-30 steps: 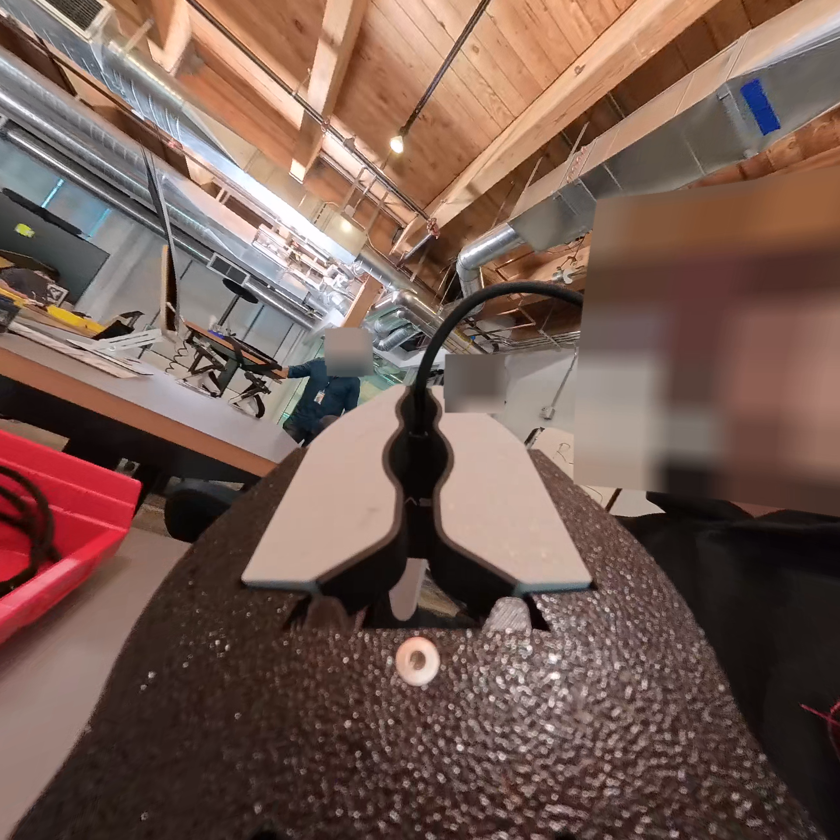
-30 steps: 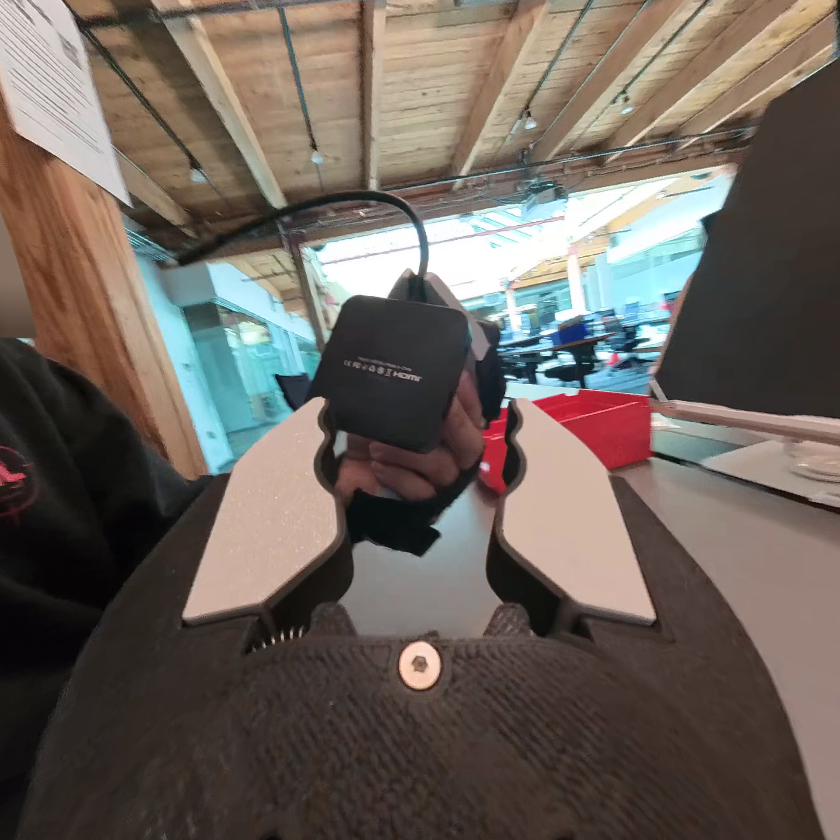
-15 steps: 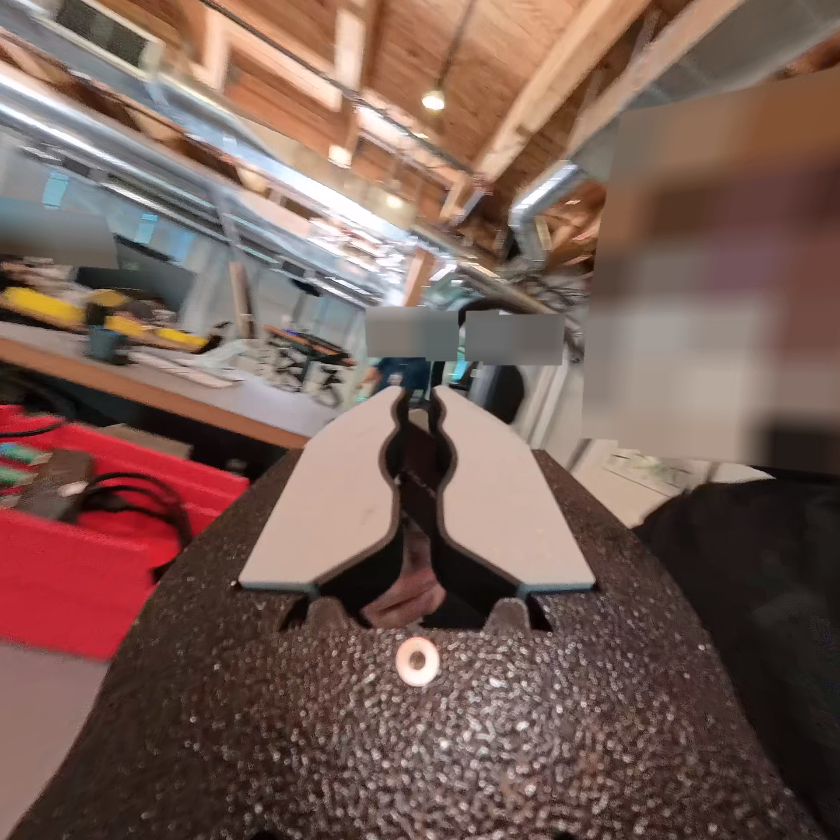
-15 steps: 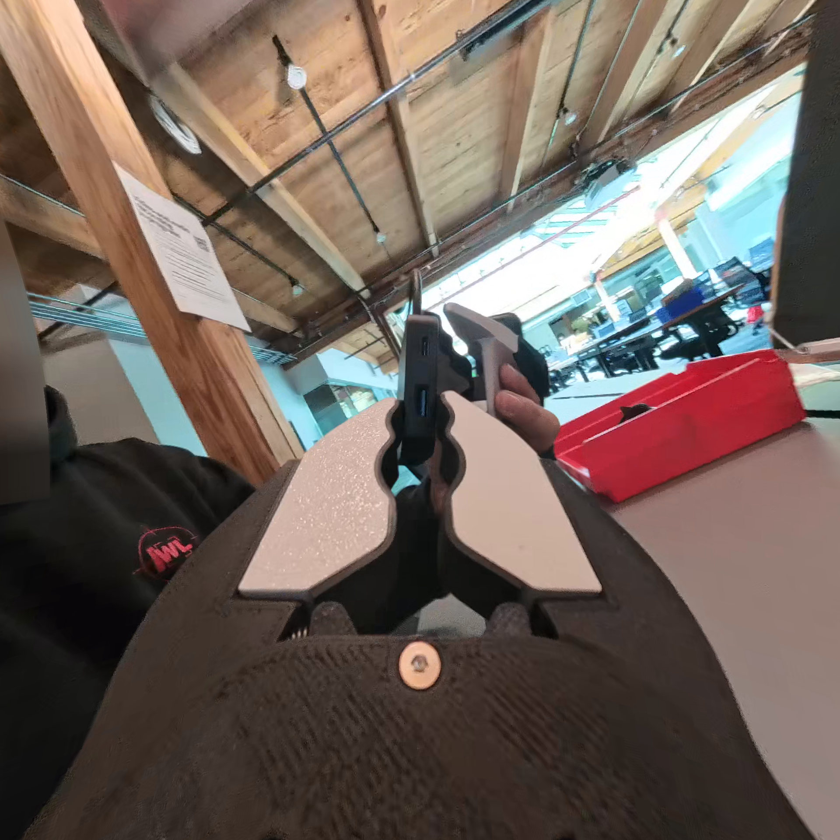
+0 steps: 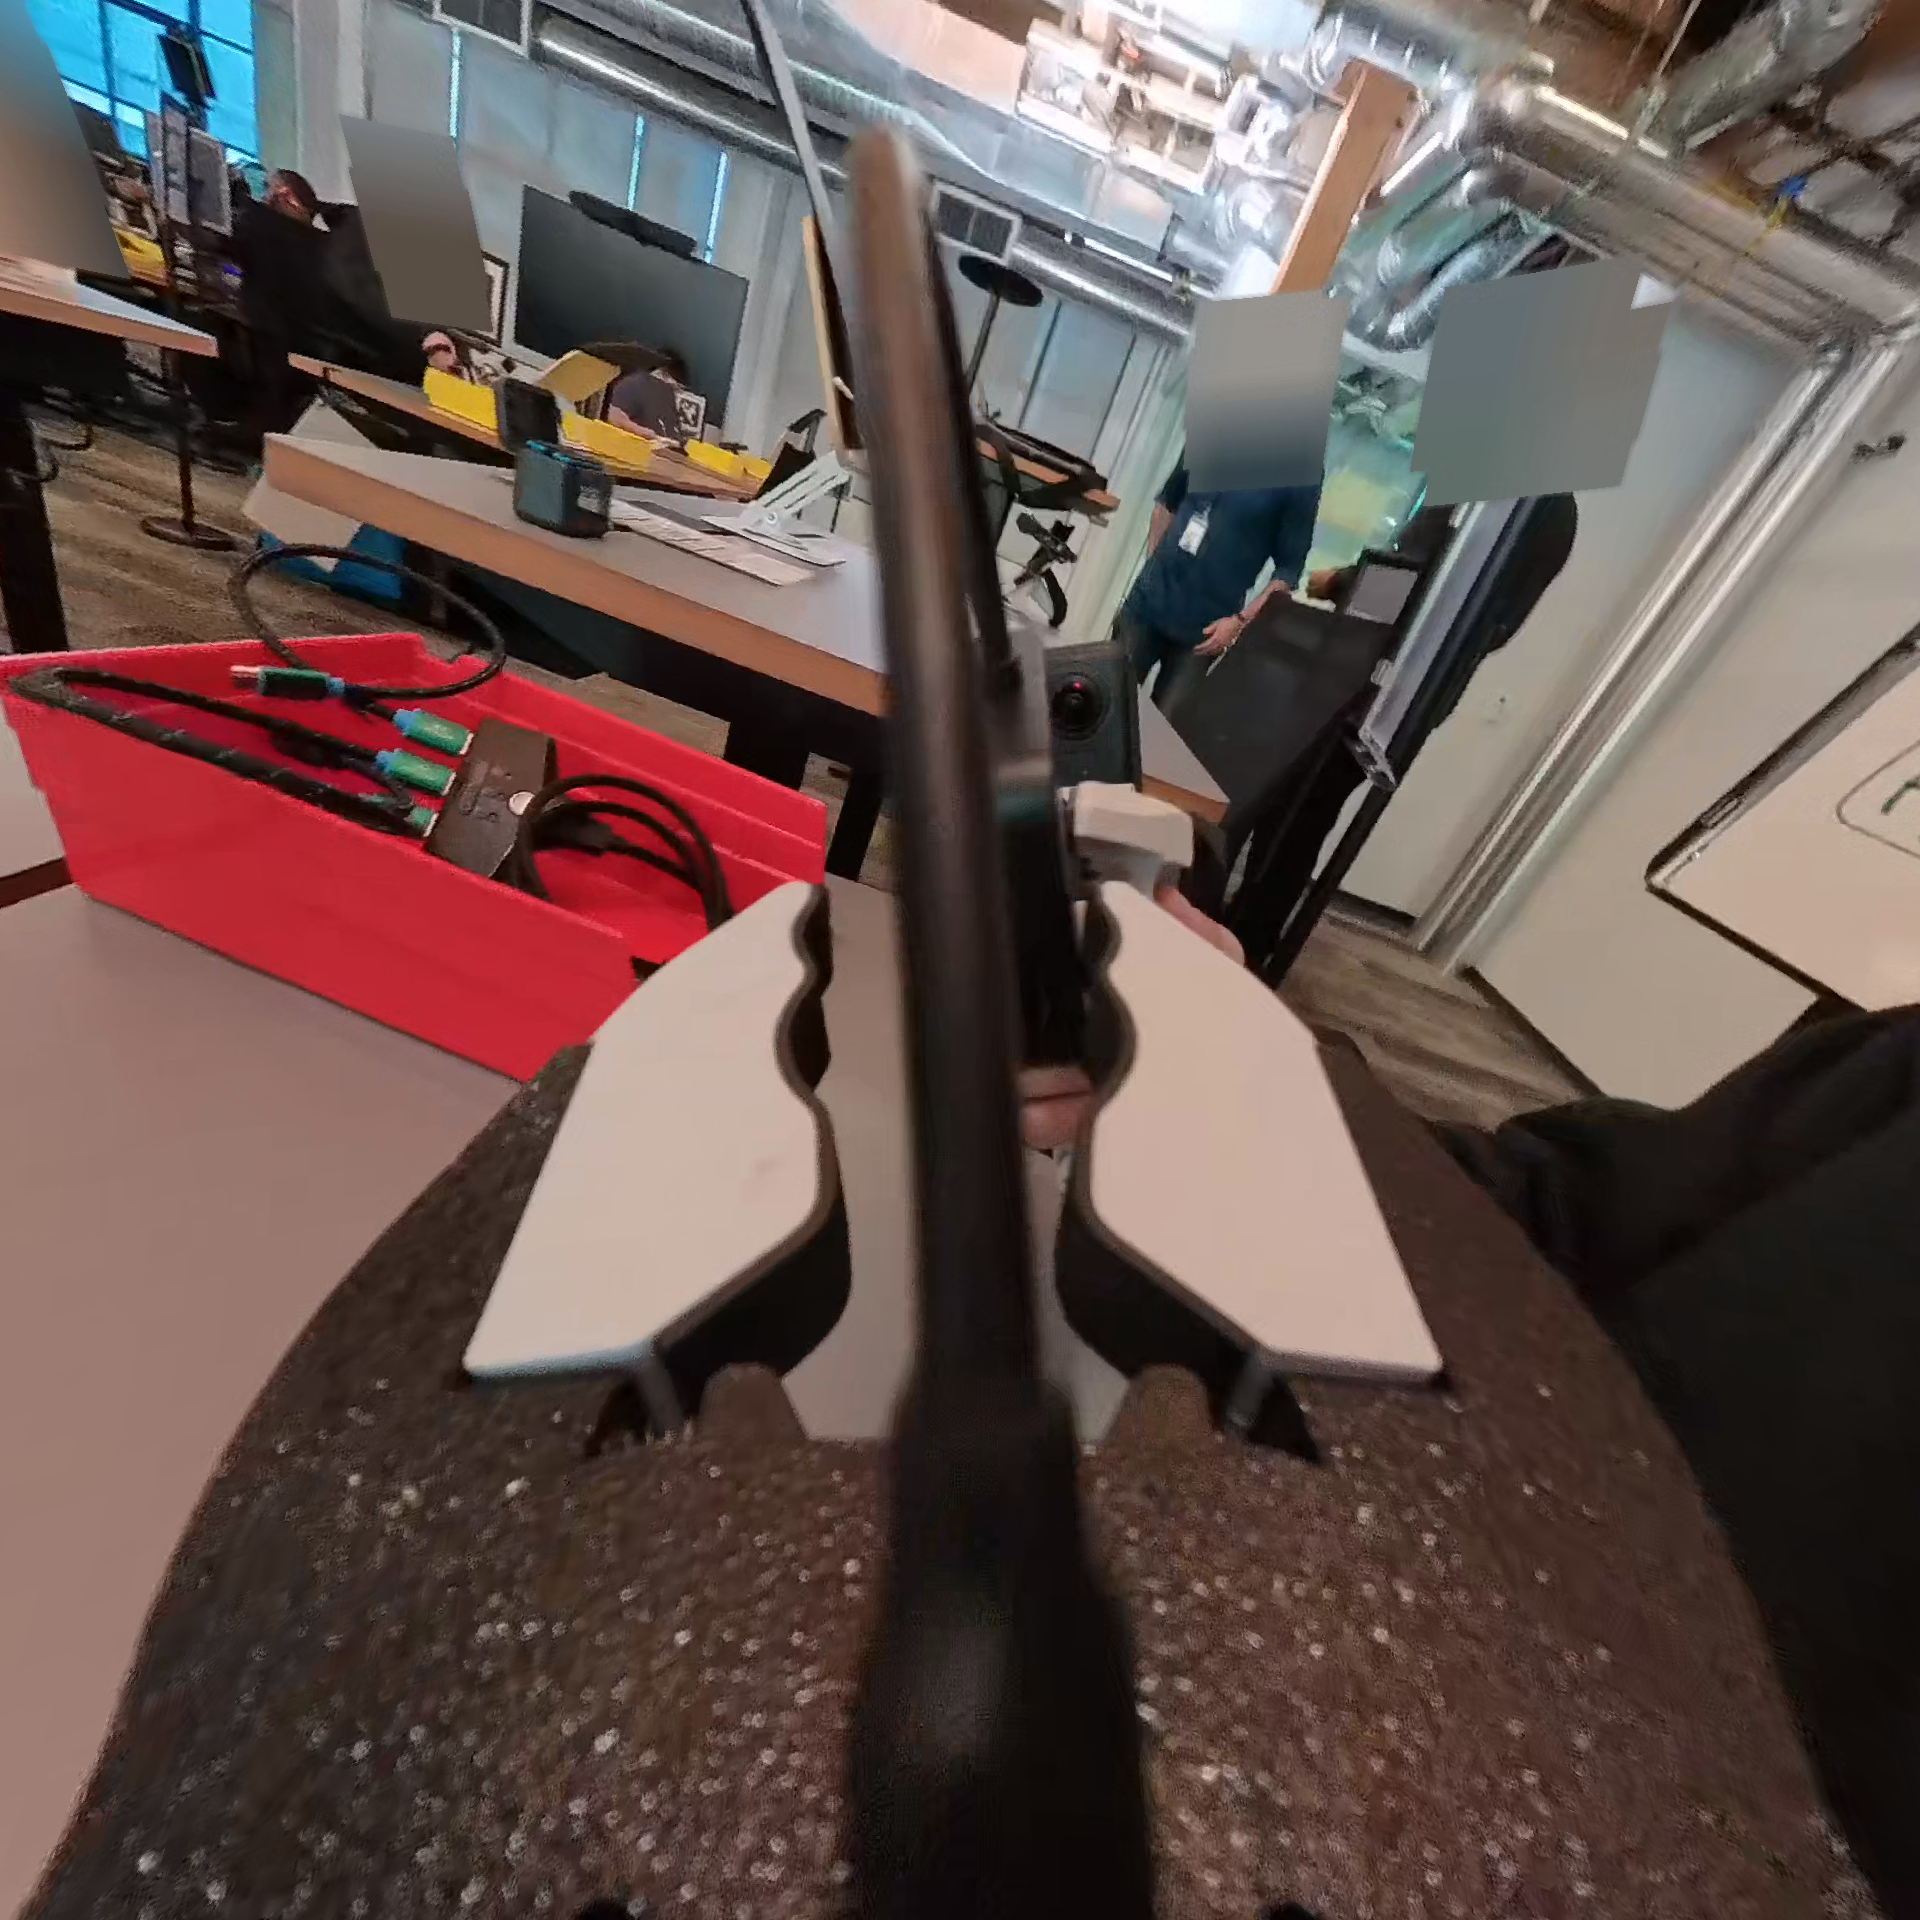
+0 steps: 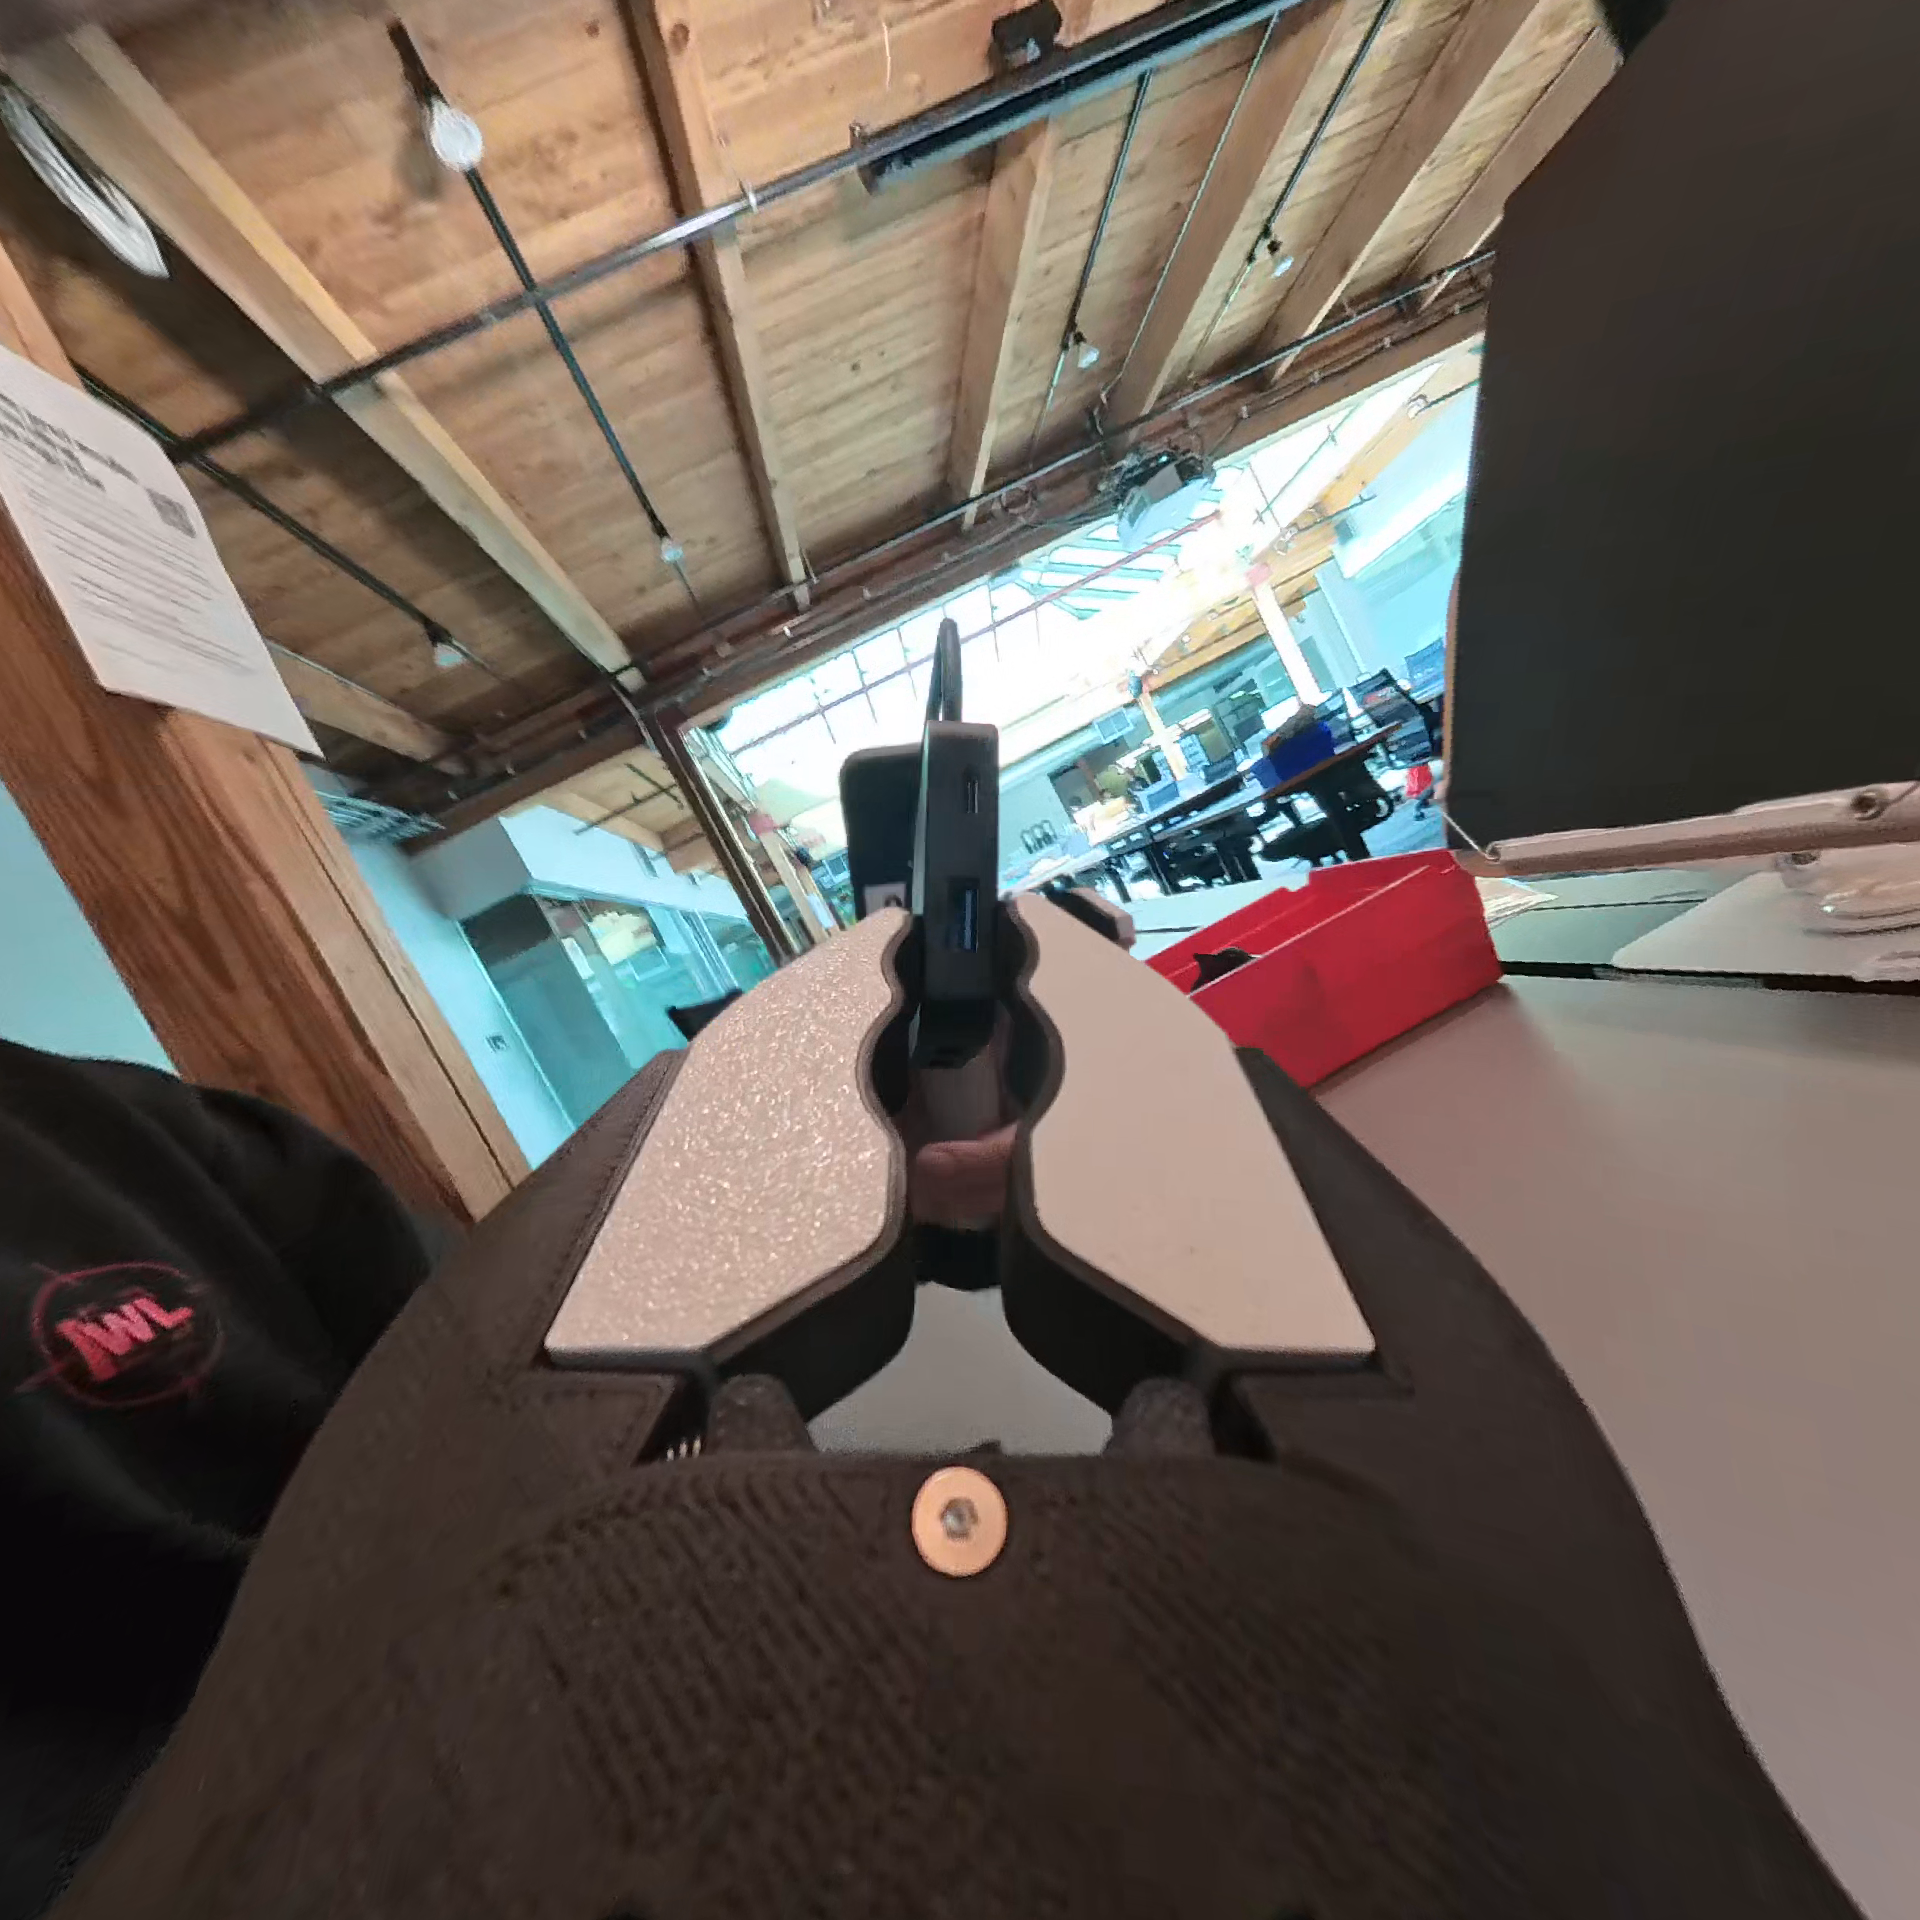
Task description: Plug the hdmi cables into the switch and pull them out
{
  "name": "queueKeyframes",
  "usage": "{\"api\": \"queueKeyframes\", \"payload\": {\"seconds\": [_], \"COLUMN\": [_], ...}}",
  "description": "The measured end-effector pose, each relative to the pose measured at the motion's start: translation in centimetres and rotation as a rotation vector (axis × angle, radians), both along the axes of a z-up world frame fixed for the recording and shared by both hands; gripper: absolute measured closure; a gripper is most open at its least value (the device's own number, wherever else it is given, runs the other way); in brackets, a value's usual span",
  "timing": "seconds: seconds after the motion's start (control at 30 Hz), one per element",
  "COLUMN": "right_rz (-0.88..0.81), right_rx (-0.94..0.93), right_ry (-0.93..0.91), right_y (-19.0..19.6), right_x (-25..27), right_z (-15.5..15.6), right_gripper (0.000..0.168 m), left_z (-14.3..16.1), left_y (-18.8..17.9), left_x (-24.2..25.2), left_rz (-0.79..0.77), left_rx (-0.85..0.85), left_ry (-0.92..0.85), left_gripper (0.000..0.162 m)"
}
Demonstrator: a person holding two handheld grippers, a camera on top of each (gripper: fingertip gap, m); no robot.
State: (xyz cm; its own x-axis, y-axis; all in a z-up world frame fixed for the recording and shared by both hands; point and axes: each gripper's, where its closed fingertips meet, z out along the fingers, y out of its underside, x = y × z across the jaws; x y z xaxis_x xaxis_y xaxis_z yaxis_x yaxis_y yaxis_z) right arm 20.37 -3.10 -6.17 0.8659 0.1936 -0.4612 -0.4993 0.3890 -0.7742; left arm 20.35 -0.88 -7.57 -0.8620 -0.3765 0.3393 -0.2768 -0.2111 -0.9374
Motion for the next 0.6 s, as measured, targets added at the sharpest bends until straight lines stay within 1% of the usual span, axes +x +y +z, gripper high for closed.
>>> {"api": "queueKeyframes", "payload": {"seconds": [0.03, 0.07, 0.13, 0.2, 0.23, 0.3, 0.33, 0.4, 0.43, 0.5, 0.53, 0.57, 0.6], "right_rz": [0.0, -0.019, -0.055, -0.027, -0.033, -0.069, -0.104, -0.225, -0.241, -0.26, -0.279, -0.3, -0.324], "right_rx": [-0.023, -0.051, -0.076, -0.094, -0.106, -0.129, -0.137, -0.171, -0.197, -0.285, -0.333, -0.351, -0.336], "right_ry": [-0.028, -0.052, -0.12, -0.155, -0.201, -0.335, -0.401, -0.529, -0.617, -0.754, -0.826, -0.893, -0.939], "right_y": [0.3, 0.5, 0.4, 0.2, 0.0, -0.4, -0.6, -1.2, -1.5, -1.6, -1.7, -1.8, -1.8], "right_x": [-0.3, -0.3, -0.3, -0.7, -0.9, -1.5, -1.6, -1.3, -1.7, -2.2, -2.2, -2.4, -2.7], "right_z": [-0.1, -0.3, -0.6, -0.8, -0.9, -0.9, -0.7, -0.4, -0.5, -1.3, -1.8, -1.9, -1.7], "right_gripper": [0.154, 0.154, 0.154, 0.154, 0.154, 0.151, 0.145, 0.103, 0.094, 0.071, 0.07, 0.069, 0.069], "left_z": [0.3, 0.7, 0.8, 0.5, 0.4, 0.3, 0.3, 0.6, 0.7, 0.5, 0.3, 0.0, -0.1], "left_y": [-0.3, -0.4, -0.6, -0.9, -1.0, -1.3, -1.3, -1.1, -1.0, -1.0, -1.0, -1.1, -1.2], "left_x": [-0.2, -0.5, -0.7, -1.0, -1.2, -1.6, -1.8, -2.4, -2.5, -3.2, -3.6, -3.9, -4.2], "left_rz": [-0.013, -0.032, -0.047, -0.087, -0.11, -0.162, -0.191, -0.267, -0.298, -0.363, -0.388, -0.404, -0.426], "left_rx": [0.003, -0.007, -0.016, -0.034, -0.05, -0.098, -0.133, -0.214, -0.24, -0.238, -0.218, -0.199, -0.182], "left_ry": [-0.01, -0.016, 0.002, 0.065, 0.109, 0.174, 0.215, 0.307, 0.349, 0.41, 0.432, 0.456, 0.477], "left_gripper": [0.126, 0.144, 0.148, 0.147, 0.15, 0.148, 0.146, 0.148, 0.148, 0.146, 0.149, 0.146, 0.147]}}
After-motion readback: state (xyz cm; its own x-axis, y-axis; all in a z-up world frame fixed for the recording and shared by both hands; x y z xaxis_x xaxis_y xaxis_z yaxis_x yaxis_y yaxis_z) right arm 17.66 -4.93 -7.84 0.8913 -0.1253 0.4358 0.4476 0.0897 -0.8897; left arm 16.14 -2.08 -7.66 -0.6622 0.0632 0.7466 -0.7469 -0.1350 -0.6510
